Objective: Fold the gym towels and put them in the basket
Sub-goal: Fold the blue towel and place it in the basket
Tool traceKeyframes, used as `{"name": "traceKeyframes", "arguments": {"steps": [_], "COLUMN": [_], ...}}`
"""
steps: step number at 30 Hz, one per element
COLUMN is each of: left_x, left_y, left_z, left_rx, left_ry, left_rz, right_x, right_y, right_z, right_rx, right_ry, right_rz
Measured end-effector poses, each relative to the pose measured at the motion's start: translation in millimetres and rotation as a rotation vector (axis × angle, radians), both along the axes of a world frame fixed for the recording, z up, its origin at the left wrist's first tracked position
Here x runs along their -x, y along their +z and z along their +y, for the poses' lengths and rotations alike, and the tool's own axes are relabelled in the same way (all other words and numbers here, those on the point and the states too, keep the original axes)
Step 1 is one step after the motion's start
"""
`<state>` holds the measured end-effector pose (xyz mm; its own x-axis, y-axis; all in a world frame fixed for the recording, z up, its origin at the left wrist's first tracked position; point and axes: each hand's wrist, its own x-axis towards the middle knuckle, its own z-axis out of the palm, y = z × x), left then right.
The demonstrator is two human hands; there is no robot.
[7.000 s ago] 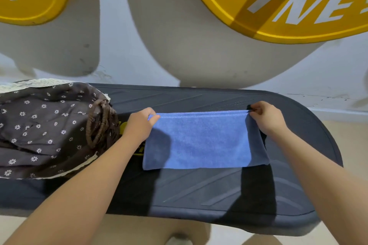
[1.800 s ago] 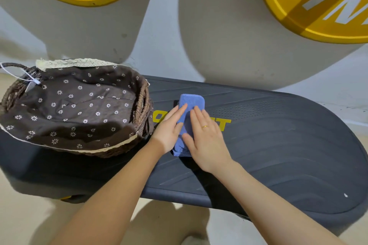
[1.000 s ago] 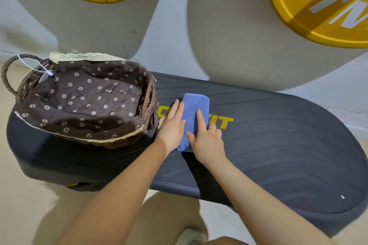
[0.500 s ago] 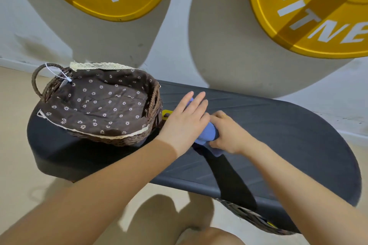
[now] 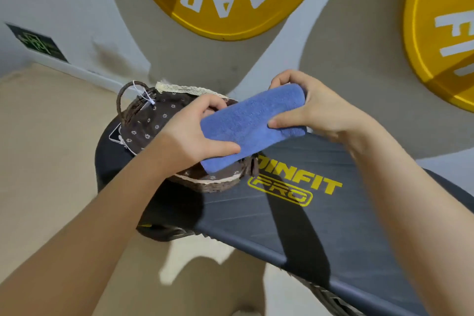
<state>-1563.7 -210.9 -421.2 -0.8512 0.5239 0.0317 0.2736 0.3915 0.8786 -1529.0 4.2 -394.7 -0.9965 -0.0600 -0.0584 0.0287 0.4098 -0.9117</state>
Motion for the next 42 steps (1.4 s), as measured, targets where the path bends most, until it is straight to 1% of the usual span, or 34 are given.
{"name": "traceKeyframes", "arguments": {"steps": [3, 4, 5, 7, 9, 13, 14, 16, 18, 21, 23, 25, 27, 29, 30, 31, 33, 34, 35, 37, 38, 40, 42], "left_x": [21.7, 28.7, 36.5, 51.6, 67.7, 92.4, 96.0, 102.0, 105.7, 111.9, 114.1, 116.5, 116.2, 118.8, 120.7, 121.5, 123.8, 126.0, 129.3, 137.1, 141.0, 147.0, 150.5], "left_y": [-14.1, -19.7, -25.6, -36.3, -48.9, -70.3, -76.4, -87.6, -94.0, -95.8, -103.5, -108.7, -102.8, -105.3, -110.3, -108.4, -103.3, -105.8, -107.8, -109.0, -107.0, -108.2, -111.8], "left_z": [-30.4, -38.6, -47.0, -61.2, -73.0, -86.4, -87.8, -89.0, -88.7, -83.9, -80.3, -78.5, -73.3, -65.8, -63.0, -62.3, -63.9, -65.0, -66.2, -68.0, -67.4, -66.5, -66.5], "left_rx": [-0.182, -0.179, -0.129, 0.014, 0.169, 0.576, 0.656, 0.781, 0.916, 1.082, 1.198, 1.336, 1.378, 1.337, 1.337, 1.329, 1.281, 1.239, 1.192, 1.171, 1.186, 1.162, 1.112], "left_ry": [0.176, 0.263, 0.359, 0.491, 0.526, 0.476, 0.466, 0.438, 0.379, 0.298, 0.257, 0.292, 0.292, 0.283, 0.272, 0.273, 0.304, 0.272, 0.17, -0.032, -0.064, -0.025, 0.009], "left_rz": [-0.082, -0.075, -0.042, 0.041, 0.096, 0.243, 0.297, 0.369, 0.404, 0.402, 0.429, 0.545, 0.572, 0.505, 0.462, 0.449, 0.602, 0.646, 0.645, 0.533, 0.523, 0.544, 0.532], "right_x": [56.2, 73.9, 89.9, 118.3, 145.7, 190.8, 197.7, 205.9, 210.2, 213.6, 210.8, 206.0, 202.1, 198.4, 196.8, 196.6, 199.6, 204.2, 210.5, 224.4, 230.4, 238.7, 242.8], "right_y": [-8.1, -15.0, -22.7, -36.5, -51.1, -88.4, -98.9, -117.6, -132.6, -151.1, -157.7, -160.1, -158.7, -150.9, -144.1, -135.4, -116.0, -108.8, -104.3, -103.5, -106.2, -113.4, -118.0], "right_z": [-34.1, -45.7, -57.4, -82.0, -104.4, -138.9, -144.6, -151.8, -152.8, -151.9, -152.5, -152.2, -150.6, -149.0, -147.8, -146.2, -142.0, -139.9, -138.7, -139.4, -140.4, -143.1, -143.9], "right_rx": [0.051, 0.063, 0.089, 0.1, 0.041, -0.238, -0.252, -0.21, -0.158, -0.196, -0.311, -0.506, -0.625, -0.687, -0.731, -0.771, -0.794, -0.793, -0.798, -0.818, -0.827, -0.881, -0.946], "right_ry": [0.05, 0.048, 0.043, 0.043, 0.054, 0.117, 0.13, 0.122, 0.068, 0.011, -0.008, -0.014, -0.003, 0.02, 0.024, 0.009, -0.048, -0.055, -0.038, 0.023, 0.051, 0.078, 0.066], "right_rz": [-0.042, -0.067, -0.101, -0.175, -0.221, -0.208, -0.197, -0.195, -0.206, -0.161, -0.1, -0.016, 0.007, -0.05, -0.042, 0.023, 0.26, 0.362, 0.413, 0.367, 0.319, 0.289, 0.328]}}
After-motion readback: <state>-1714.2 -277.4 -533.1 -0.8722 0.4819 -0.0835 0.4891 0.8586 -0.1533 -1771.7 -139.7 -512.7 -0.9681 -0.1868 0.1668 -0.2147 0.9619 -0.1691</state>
